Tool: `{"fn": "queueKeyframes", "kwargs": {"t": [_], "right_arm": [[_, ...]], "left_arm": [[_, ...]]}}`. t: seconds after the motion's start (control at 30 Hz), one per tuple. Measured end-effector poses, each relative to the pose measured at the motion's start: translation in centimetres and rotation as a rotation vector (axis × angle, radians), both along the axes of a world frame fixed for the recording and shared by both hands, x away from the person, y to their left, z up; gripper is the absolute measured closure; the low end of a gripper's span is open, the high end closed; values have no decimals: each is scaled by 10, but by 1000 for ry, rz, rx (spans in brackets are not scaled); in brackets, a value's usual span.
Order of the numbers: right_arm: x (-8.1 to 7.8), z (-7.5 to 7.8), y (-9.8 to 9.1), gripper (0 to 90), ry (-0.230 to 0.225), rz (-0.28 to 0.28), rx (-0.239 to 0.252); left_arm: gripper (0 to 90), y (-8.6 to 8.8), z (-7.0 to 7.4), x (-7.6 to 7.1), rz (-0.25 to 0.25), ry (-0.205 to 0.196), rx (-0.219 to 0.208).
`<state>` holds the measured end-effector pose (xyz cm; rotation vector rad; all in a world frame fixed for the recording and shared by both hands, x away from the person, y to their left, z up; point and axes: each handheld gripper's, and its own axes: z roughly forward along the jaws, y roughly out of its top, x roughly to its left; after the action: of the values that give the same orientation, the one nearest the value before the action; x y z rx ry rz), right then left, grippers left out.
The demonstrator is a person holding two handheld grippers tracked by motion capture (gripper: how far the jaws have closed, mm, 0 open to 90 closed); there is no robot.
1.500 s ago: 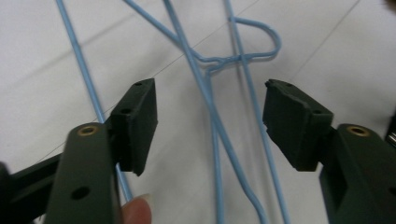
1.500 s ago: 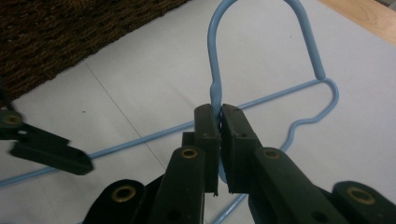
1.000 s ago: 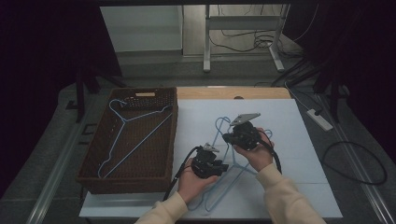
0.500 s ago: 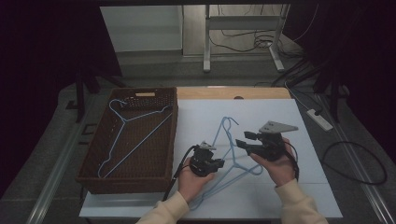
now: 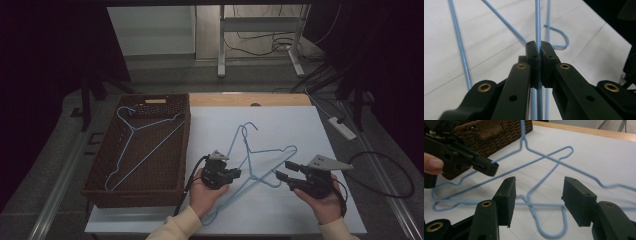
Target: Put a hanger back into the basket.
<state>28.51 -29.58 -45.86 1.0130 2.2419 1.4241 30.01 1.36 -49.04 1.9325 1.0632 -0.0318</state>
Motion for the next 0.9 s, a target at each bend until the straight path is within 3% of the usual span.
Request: {"fn": "queueKeyframes", "kwargs": {"t": [0.33, 0.63, 0.9], "right_arm": [[-4, -4, -18, 449, -36, -13, 22], [-2, -9, -21, 446, -19, -6, 21], [1, -11, -21, 444, -21, -4, 4]], "left_arm": [[866, 10, 20, -7, -8, -25, -74], [866, 20, 44, -13, -24, -62, -115], [866, 42, 71, -17, -32, -97, -147]]}}
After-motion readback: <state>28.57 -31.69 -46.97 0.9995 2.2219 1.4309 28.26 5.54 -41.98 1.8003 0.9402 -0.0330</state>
